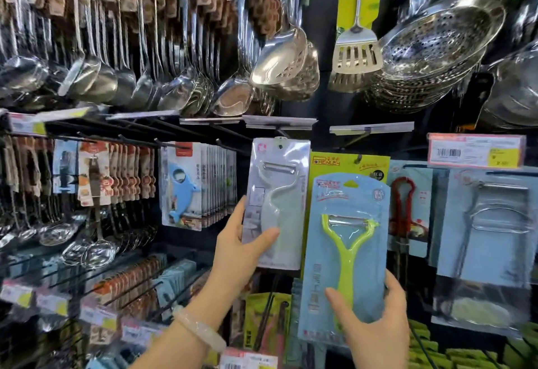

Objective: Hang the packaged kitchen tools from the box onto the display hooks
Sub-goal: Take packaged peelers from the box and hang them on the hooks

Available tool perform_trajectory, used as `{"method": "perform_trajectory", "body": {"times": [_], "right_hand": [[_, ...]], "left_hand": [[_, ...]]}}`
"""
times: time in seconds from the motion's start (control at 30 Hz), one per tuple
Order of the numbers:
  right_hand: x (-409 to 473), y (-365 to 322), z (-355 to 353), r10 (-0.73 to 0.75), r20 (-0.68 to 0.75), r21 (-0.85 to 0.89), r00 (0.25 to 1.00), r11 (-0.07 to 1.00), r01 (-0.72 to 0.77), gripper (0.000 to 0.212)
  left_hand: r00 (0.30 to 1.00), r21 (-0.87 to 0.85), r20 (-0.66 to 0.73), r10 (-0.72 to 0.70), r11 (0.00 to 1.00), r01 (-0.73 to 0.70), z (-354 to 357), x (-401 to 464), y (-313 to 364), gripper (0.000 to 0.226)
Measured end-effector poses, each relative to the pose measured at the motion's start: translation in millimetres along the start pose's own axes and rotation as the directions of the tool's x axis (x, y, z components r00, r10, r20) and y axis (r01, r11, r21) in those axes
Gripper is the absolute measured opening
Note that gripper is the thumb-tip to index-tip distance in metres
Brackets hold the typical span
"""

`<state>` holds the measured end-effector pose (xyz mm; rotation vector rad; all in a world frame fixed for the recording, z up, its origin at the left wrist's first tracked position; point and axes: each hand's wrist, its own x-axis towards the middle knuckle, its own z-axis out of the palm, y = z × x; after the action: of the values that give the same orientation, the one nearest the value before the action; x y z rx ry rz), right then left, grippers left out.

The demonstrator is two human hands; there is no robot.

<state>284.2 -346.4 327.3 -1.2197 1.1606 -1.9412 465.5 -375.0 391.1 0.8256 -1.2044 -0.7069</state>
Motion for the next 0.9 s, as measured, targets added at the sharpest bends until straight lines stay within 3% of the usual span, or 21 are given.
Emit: {"method": "perform_trajectory", "body": {"times": [0.37,0.5,0.63,0.8,0.9], "right_hand": [[-1,8,7,-0.012,0.012,-0.044,1.0,0.999,0.012,0.088],[0,8,6,-0.03,0.055,-0.044,0.998,0.999,0.033,0.086],[0,4,5,-0.03,0.093,-0.015,0.995,0.999,0.031,0.081],[-1,6,4,-0.028,0.121,-0.045,0.992,0.998,0.033,0.083],[-2,8,5,-0.026,0.137,-0.058,0.99,0.998,0.034,0.086]], "left_hand": [[1.0,0.035,0.002,0.004,0.999,-0.004,-1,12,-10,0.085],[0.999,0.024,-0.002,-0.038,0.999,0.038,-3,12,-14,0.102],[0.998,0.061,0.008,-0.055,0.997,0.055,-1,16,-20,0.086],[0.993,0.314,0.01,-0.115,0.943,0.106,4,15,-21,0.077],[0.997,0.423,-0.047,-0.064,0.903,0.078,6,-3,-20,0.065]]}}
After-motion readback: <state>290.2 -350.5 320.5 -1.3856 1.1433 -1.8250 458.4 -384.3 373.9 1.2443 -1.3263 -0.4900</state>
